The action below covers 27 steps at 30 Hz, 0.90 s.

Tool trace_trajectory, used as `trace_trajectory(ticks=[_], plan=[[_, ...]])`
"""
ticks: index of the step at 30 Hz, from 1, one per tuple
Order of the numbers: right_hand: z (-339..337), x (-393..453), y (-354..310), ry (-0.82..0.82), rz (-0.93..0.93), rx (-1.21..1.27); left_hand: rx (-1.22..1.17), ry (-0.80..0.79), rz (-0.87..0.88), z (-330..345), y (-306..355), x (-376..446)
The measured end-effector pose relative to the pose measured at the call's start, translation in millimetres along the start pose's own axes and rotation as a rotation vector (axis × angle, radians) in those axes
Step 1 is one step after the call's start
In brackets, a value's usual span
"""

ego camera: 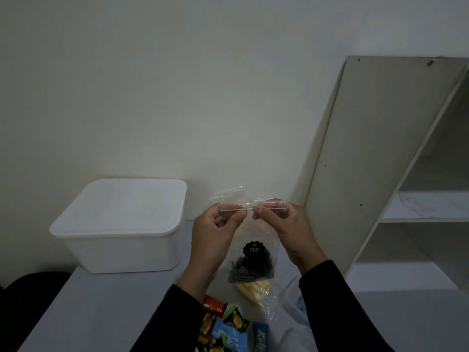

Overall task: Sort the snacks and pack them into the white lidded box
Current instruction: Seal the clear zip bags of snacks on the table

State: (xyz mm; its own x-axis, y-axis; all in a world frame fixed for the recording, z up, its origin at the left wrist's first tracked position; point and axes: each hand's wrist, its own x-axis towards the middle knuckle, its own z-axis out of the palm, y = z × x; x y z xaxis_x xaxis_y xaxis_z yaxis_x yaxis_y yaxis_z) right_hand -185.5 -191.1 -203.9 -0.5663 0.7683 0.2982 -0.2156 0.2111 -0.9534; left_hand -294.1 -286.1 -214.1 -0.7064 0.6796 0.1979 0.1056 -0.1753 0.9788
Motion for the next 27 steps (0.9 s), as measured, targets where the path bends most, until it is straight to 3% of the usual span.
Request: trace_trajectory(ticks=[15,27], plan=[[-2.2,-0.8,-5.4,-0.163,0.012,0.026,-0.022,0.064,0.104,6.8,1.1,-1.8],[-0.7,-2.1,0.7,-0.058,-0.141,-0.175,-0.028,0.047,-0.015,4.7,2.0,2.5]])
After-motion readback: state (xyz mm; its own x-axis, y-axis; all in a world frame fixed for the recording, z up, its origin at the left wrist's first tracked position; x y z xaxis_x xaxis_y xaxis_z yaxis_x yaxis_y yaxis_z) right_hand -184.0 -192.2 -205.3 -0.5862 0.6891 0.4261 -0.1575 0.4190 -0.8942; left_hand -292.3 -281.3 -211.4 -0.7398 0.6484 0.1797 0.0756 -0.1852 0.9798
